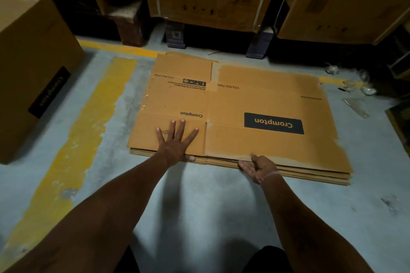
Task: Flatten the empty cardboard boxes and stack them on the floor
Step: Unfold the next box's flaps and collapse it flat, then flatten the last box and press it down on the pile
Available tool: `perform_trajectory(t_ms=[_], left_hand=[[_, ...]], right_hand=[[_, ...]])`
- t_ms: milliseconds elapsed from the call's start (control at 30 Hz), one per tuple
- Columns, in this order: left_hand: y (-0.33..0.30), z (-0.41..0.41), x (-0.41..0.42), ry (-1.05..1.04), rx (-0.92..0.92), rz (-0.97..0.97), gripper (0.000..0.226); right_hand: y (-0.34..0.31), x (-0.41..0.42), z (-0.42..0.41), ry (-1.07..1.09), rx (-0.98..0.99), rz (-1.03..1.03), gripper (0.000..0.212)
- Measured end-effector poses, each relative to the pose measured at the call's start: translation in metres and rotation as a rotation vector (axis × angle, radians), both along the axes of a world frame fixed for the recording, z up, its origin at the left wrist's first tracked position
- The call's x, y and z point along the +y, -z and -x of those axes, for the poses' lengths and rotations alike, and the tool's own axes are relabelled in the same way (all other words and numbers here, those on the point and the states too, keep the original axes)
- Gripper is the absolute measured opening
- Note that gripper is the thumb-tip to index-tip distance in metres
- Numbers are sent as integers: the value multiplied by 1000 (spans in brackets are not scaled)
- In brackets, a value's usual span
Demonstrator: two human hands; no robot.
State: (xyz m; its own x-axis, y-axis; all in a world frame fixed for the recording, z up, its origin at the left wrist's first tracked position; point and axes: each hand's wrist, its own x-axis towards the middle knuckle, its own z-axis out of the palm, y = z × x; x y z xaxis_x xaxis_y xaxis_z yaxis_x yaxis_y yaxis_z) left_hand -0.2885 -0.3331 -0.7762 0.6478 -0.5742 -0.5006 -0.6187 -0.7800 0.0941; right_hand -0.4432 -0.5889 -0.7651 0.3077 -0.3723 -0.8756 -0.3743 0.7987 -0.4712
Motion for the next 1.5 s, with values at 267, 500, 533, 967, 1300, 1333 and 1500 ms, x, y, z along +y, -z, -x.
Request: perform_trajectory(t_ms=[267, 500, 533, 967, 1300, 1333, 1500], left_hand=[[-28, -17, 19, 125, 80, 78, 100], [-63, -14, 100, 90, -243, 229, 86], [-71, -16, 116, 72, -286, 273, 86], [-169, -114, 388, -346, -660, 333, 83], [-166, -160, 498, -890, -457, 112, 100], [-160, -159, 496, -859, -464, 42, 100], [-152, -147, 470, -689, -518, 4, 63]], right_hand=[[-22, 39, 1, -813, 522, 1067, 41], [-73, 122, -61, -1345, 131, 1519, 92], [-80, 138, -70, -1374, 87, 1529, 98], [-174, 434, -213, -1545, -509, 1565, 103], [-180, 553, -264, -1706, -693, 1602, 103], [-176, 556, -264, -1715, -696, 1586, 103], [-165, 561, -254, -1692, -655, 1347, 99]])
